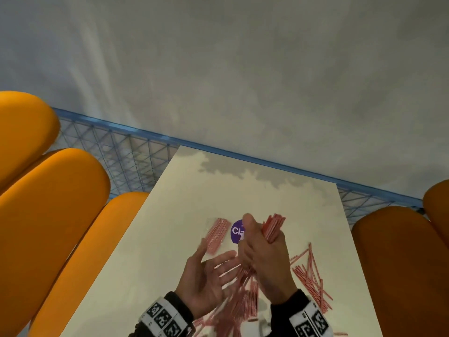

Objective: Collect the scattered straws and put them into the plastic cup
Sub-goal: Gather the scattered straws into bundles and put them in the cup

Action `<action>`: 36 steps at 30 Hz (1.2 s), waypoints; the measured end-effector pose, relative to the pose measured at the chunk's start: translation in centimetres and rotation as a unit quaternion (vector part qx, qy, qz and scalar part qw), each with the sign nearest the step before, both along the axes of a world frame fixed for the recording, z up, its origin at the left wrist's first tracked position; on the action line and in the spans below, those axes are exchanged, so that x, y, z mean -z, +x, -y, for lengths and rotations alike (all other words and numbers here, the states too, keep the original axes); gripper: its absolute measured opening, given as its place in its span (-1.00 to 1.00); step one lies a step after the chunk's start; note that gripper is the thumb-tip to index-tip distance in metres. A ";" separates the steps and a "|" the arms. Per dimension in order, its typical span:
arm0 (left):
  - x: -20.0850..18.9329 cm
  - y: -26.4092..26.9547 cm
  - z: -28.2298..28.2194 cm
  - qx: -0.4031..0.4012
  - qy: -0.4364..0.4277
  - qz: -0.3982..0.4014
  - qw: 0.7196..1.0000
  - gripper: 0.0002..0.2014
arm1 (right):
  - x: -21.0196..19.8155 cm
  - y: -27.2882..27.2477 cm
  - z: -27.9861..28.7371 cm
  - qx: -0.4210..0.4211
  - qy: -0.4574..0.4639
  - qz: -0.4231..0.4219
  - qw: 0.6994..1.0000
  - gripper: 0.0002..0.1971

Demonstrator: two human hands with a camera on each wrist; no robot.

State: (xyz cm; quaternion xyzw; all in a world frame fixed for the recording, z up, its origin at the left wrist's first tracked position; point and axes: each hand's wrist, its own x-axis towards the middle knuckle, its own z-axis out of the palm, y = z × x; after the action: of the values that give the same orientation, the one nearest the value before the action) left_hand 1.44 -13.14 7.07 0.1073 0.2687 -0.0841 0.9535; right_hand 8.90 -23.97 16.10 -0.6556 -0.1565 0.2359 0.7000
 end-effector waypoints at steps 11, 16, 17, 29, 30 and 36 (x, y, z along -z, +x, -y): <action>-3.1 -0.5 2.0 0.001 -0.050 0.078 0.996 -0.14 | -0.1 -2.5 0.1 0.000 0.096 0.045 0.994 -0.55; -3.5 -0.6 2.3 0.004 0.000 0.093 0.996 -0.03 | -0.1 -2.8 -0.3 0.082 0.078 -0.023 0.993 -0.38; -3.2 -0.7 2.3 0.020 0.023 0.106 0.994 -0.10 | -0.1 -2.7 -0.2 0.095 0.081 -0.046 0.991 -0.37; -1.0 -1.1 2.5 0.327 0.723 0.056 0.606 -0.60 | 4.4 -0.8 4.8 0.047 -0.145 0.030 0.988 -0.63; -0.7 -0.7 3.0 0.323 0.745 0.060 0.581 -0.63 | 4.6 -0.8 4.7 0.036 -0.183 0.074 0.980 -0.60; 0.2 3.0 4.2 0.309 0.799 0.058 0.513 -0.68 | 4.9 2.1 5.5 0.005 -0.455 0.261 0.851 -0.42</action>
State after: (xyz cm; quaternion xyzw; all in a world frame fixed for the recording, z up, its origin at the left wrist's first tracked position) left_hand 4.45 -17.34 6.84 0.9044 0.1165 -0.1167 0.3935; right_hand 11.03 -29.46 11.21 -0.9390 -0.2053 0.0971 0.2582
